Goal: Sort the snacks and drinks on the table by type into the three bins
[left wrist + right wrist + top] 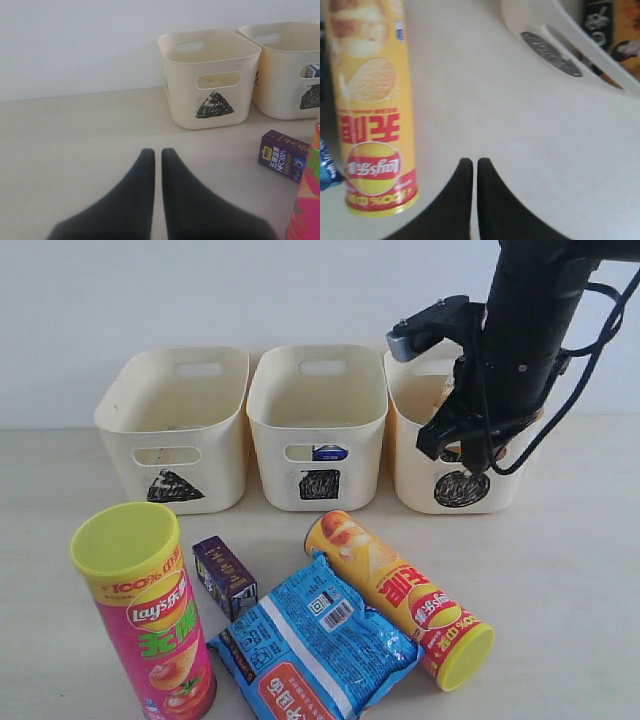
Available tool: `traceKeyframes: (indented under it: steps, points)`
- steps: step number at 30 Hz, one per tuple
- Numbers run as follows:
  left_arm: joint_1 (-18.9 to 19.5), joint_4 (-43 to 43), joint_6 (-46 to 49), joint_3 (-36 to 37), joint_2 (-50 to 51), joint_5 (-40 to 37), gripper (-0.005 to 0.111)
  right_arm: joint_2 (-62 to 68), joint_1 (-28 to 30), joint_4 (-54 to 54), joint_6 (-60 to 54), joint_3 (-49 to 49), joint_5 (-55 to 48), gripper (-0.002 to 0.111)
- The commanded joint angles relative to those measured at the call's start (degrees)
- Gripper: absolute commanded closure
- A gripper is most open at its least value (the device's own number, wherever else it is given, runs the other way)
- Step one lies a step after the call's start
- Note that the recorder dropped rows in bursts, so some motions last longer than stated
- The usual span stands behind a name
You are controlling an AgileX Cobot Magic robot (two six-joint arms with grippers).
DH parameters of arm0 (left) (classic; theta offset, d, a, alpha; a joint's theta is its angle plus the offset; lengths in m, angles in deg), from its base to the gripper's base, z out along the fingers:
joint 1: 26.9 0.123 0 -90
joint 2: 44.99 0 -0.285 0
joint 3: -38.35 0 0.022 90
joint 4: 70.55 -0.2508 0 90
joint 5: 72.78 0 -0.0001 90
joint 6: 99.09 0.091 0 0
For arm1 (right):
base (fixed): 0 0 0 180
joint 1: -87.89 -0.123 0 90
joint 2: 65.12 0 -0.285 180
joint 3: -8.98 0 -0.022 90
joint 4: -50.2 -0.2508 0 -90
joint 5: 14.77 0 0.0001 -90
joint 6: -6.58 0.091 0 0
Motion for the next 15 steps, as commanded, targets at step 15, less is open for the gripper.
traceKeyframes:
  steps: [15]
  points:
    - [0.22,0.48,-0.28,-0.08,-0.13,0.22,0.103,-23.26,18.00,-15.71,3.02,-39.65,42.19,0.108]
